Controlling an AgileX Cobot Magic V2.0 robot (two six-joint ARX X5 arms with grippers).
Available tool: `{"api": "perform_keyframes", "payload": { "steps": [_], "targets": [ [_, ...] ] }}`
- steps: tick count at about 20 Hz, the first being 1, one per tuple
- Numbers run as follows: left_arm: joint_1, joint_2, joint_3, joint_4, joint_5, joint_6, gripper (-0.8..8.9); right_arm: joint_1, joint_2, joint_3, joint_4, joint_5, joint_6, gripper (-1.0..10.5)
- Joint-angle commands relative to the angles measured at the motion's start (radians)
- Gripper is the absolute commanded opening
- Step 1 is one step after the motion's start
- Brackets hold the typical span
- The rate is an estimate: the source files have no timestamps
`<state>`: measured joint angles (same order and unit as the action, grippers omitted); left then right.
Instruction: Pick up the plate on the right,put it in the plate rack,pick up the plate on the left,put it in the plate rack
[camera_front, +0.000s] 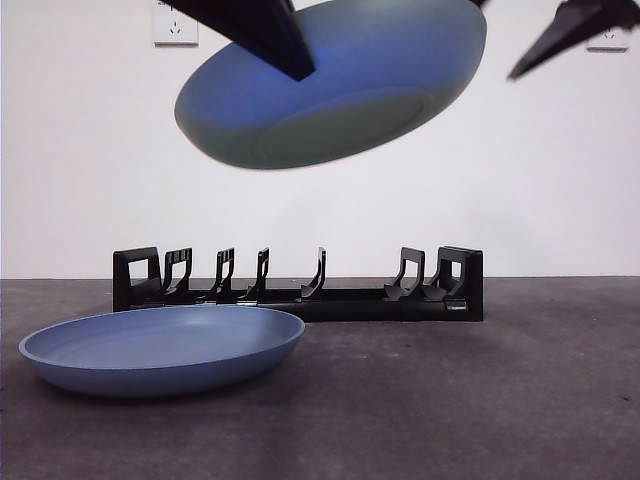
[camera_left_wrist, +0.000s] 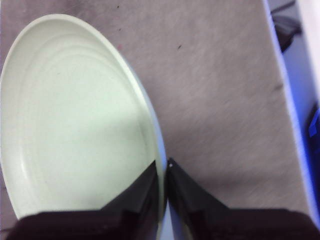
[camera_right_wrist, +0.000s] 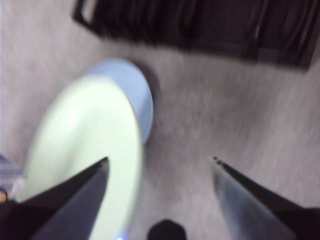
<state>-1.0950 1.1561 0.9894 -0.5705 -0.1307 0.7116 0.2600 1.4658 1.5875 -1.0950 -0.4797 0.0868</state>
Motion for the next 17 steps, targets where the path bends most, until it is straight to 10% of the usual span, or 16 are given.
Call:
{"api": "perform_keyframes", "payload": {
  "steps": [1, 10, 17],
  "targets": [
    [0.015, -0.004, 0.002, 0.041, 0.042, -0.134, -0.07, 0.002, -0.011, 0.119, 0.011, -0.002, 0.030, 3.8],
    [0.374, -0.004, 0.002, 0.569, 0.274, -0.748, -0.07, 0.002, -0.121, 0.374, -0.188, 0.067, -0.027, 3.8],
    [0.716, 0.048, 0.002, 0.737, 0.476, -0.944, -0.07, 0.002, -0.167, 0.374, -0.245, 0.083, -0.039, 3.8]
  ]
}}
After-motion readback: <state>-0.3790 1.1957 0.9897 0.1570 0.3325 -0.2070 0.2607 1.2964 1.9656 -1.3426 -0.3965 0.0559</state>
